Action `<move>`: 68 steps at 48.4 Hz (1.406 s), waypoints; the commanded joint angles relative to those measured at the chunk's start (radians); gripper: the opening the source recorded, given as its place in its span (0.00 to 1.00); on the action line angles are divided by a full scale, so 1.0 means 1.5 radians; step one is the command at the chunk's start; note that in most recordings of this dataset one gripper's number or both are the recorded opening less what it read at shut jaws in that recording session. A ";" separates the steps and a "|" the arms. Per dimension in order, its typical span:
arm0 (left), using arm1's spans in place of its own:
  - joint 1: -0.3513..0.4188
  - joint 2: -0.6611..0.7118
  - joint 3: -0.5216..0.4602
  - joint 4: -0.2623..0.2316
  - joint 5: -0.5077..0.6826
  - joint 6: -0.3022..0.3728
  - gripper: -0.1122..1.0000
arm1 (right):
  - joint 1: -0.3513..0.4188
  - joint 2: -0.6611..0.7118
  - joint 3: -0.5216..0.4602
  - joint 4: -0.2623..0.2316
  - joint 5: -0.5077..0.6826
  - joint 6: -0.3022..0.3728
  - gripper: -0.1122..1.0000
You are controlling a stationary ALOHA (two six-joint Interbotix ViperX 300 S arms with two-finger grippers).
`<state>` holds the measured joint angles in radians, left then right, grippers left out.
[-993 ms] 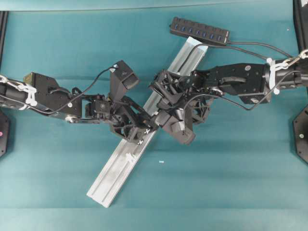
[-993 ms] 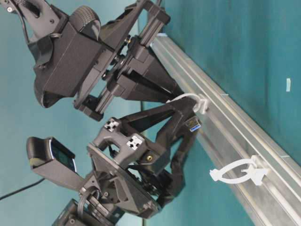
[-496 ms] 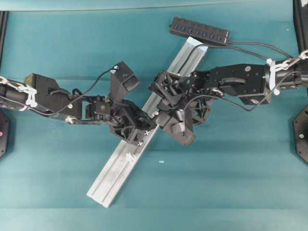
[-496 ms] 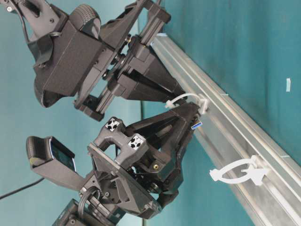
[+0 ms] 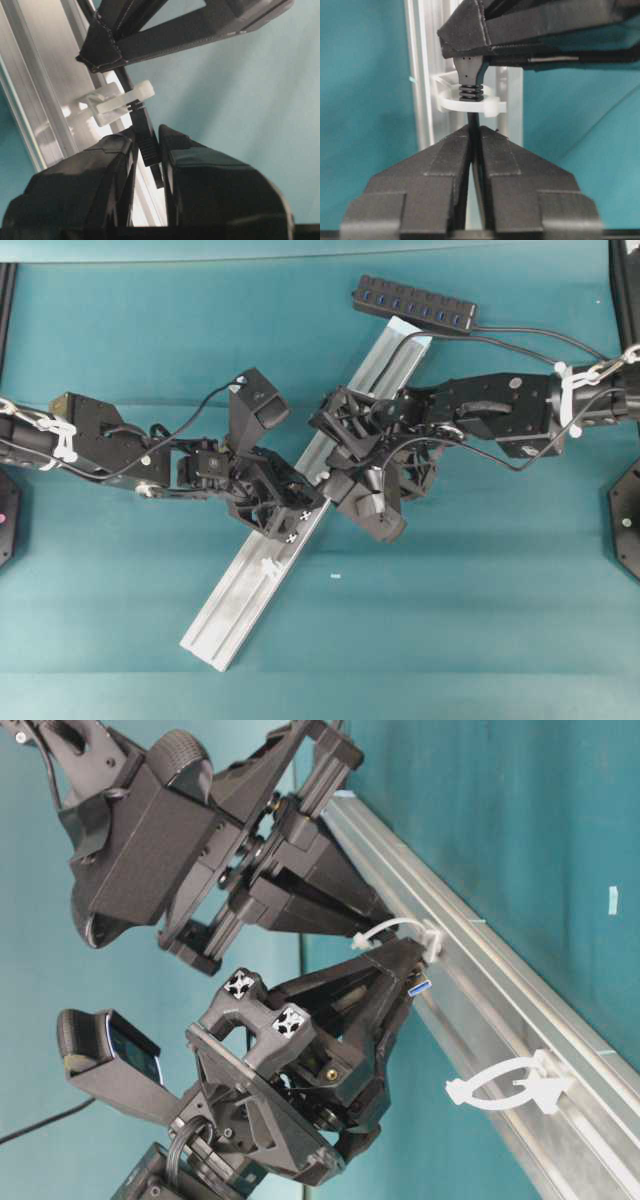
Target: Pass the USB cable through three rings with both arms.
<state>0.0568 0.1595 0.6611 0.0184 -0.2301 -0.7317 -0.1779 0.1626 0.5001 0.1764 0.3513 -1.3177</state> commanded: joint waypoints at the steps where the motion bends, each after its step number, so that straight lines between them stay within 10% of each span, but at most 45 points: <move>1: -0.006 -0.008 -0.002 0.002 -0.003 0.000 0.23 | 0.000 -0.007 -0.002 0.006 -0.002 0.026 0.42; 12: -0.014 -0.018 0.016 0.003 -0.002 -0.002 0.22 | 0.000 -0.022 0.001 0.006 -0.007 0.092 0.90; 68: -0.046 -0.079 0.067 0.002 -0.005 -0.084 0.20 | 0.081 -0.019 0.012 0.006 -0.104 0.122 0.87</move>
<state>-0.0077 0.0644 0.7793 0.0199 -0.2286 -0.8560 -0.0690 0.1227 0.5308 0.1825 0.2132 -1.1505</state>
